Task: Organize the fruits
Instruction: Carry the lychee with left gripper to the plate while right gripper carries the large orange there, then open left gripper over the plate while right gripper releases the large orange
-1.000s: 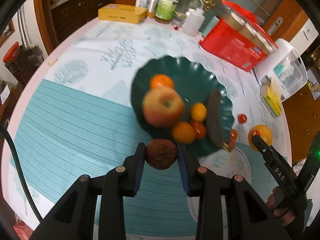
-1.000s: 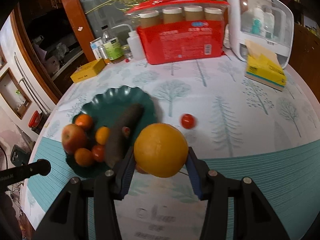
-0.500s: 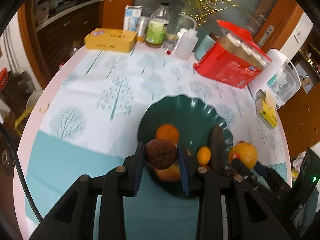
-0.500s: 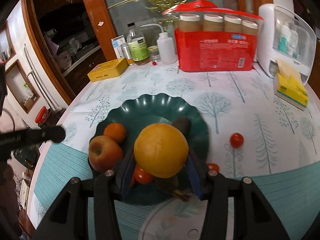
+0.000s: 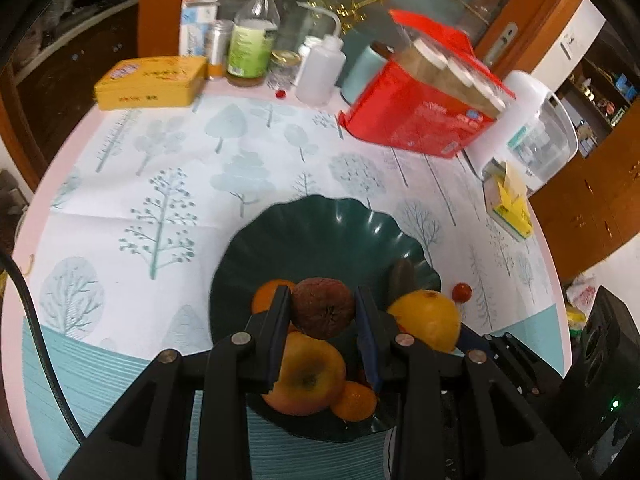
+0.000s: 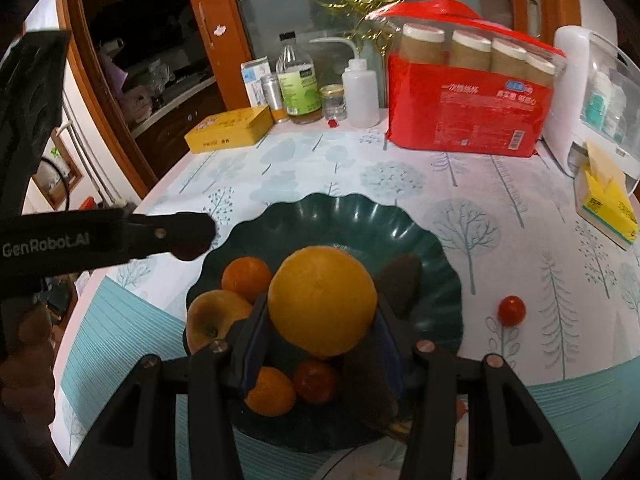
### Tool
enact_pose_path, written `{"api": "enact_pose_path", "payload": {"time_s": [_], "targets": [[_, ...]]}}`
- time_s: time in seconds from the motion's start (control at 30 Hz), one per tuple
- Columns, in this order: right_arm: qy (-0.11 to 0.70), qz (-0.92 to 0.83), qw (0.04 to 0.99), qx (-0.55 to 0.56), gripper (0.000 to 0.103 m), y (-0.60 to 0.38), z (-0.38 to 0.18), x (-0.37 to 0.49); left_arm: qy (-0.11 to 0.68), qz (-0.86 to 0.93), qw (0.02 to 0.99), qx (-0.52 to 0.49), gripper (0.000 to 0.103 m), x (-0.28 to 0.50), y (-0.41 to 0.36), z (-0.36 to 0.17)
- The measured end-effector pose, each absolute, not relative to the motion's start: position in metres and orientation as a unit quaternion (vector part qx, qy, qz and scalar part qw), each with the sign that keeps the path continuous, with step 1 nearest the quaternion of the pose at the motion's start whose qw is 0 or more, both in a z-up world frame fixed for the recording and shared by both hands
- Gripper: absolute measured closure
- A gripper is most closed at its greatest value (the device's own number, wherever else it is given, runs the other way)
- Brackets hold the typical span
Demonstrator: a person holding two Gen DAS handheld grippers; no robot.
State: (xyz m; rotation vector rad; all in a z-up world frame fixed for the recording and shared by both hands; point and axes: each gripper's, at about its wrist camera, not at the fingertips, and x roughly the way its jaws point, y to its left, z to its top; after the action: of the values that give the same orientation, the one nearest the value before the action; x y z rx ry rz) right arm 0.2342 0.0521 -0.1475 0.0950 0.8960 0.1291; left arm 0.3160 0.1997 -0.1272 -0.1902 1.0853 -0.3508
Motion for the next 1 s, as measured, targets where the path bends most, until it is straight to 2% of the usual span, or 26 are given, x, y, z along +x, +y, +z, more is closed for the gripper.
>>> {"api": "enact_pose_path", "payload": {"time_s": [0.47, 0.63, 0.77, 1.0], "targets": [[0.459, 0.053, 0.886, 0.034, 0.053, 0.055, -0.172, 0.25, 0.553, -0.175, 0.809, -0.092, 0.072, 0.333, 0.189, -0.163], [0.459, 0.051, 0.886, 0.034, 0.049, 0.053, -0.172, 0.25, 0.551, -0.17, 0.812, -0.093, 0.067, 0.331, 0.191, -0.161], [0.447, 0.046, 0.893, 0.033, 0.04, 0.049, -0.166, 0.246, 0.546, -0.157, 0.818, -0.094, 0.056, 0.327, 0.196, -0.154], [0.433, 0.034, 0.899, 0.05, 0.037, 0.039, -0.154, 0.236, 0.532, -0.144, 0.829, -0.092, 0.052, 0.316, 0.203, -0.138]]}}
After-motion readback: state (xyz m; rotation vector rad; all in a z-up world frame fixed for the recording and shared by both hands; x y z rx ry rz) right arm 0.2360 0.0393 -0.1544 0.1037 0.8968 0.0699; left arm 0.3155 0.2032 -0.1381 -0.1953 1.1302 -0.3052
